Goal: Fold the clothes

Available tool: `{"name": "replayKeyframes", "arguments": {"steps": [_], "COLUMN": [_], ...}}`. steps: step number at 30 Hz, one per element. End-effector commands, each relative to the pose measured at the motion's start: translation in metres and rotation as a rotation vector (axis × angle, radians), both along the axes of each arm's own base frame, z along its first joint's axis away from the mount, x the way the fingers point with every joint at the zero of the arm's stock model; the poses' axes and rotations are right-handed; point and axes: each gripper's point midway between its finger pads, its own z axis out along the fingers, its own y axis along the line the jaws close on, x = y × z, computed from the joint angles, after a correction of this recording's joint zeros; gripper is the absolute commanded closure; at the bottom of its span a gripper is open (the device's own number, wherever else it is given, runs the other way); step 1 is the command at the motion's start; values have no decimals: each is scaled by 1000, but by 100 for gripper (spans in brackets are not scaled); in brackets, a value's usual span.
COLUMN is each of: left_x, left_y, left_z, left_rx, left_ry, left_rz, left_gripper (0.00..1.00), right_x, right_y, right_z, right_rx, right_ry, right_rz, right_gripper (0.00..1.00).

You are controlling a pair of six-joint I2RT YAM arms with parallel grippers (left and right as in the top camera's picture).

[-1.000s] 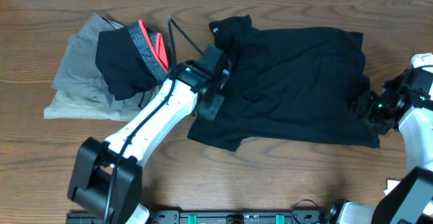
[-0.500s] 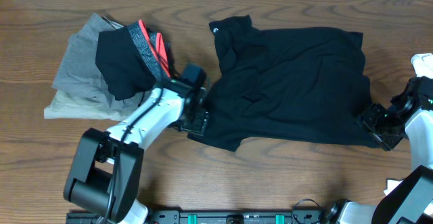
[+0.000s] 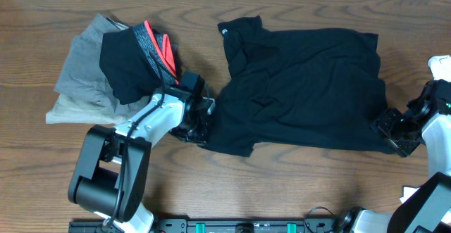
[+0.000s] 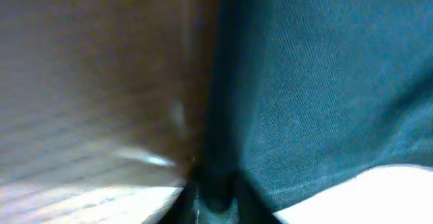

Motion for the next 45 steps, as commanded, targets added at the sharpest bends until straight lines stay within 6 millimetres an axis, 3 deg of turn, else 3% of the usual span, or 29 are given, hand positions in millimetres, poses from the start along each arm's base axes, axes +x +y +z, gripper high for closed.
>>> {"name": "replayKeyframes", "arguments": {"steps": [1,4,11,17,23,25,28,31,34,38,42,45], "left_x": [-9,-8,0,-2,-2,-2,-1,2,8,23,42,55], "left_y": [-2,-2,-3,-2,-2,-2,-3,-4,-6,-9,-8,-4], "left_z": [-4,0,14,14,14,15,15,18,29,70,139,204], "left_rx": [-20,-22,-40,-38,-38,-38,-39,-42,-46,-68,-119,-170], "left_ry": [40,34,-19,-12,-11,-12,-14,-22,-36,-112,-266,-436], "left_rz": [-20,-19,-14,-14,-14,-14,-14,-14,-14,-10,9,29], "left_gripper": [94,94,94,94,94,94,94,94,94,94,94,94], "right_x": [-3,-12,-33,-22,-30,-33,-38,-30,-13,11,24,28], "right_y": [-5,-13,-25,-25,-20,-20,-28,-35,-32,-28,-30,-33], "right_z": [0,-4,-26,-42,-62,-66,-68,-65,-55,-18,42,96], "right_rx": [-11,-61,-86,-53,-47,-52,-98,-120,-83,-68,-102,-163], "right_ry": [8,52,88,-11,-25,-25,-6,-49,-121,-258,-389,-499], "right_rz": [-31,-73,-168,-220,-296,-298,-322,-328,-291,-190,-171,-164], "right_gripper": [31,22,21,27,37,42,58,93,99,99,99,99]}}
